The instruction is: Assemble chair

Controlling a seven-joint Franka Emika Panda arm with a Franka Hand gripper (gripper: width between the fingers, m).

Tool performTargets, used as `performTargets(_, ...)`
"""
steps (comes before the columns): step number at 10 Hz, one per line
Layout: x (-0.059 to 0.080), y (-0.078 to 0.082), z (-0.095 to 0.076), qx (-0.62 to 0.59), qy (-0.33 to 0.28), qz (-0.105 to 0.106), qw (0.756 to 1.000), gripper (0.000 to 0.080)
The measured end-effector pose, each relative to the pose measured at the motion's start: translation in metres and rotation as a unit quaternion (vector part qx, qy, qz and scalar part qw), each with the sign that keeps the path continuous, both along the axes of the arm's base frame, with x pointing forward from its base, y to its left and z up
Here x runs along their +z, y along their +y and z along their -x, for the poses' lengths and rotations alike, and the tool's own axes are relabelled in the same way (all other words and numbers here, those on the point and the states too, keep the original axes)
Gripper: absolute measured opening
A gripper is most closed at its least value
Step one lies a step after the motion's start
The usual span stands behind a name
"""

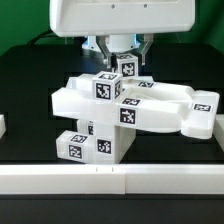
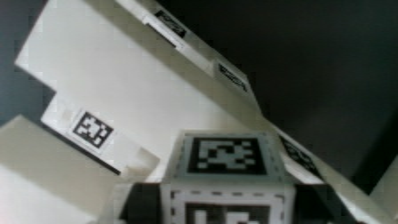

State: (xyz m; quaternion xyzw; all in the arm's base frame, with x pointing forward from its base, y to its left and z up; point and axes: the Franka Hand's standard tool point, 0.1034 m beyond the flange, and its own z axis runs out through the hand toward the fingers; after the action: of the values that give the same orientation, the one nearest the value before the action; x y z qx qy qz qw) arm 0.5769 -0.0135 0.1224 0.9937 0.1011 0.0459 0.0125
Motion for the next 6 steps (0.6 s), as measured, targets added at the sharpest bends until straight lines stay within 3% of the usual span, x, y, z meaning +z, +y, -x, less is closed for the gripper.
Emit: performTargets(6, -0.0002, 0.0008, 0.0001, -0.192, -0.003, -0.019, 0.981, 0.0288)
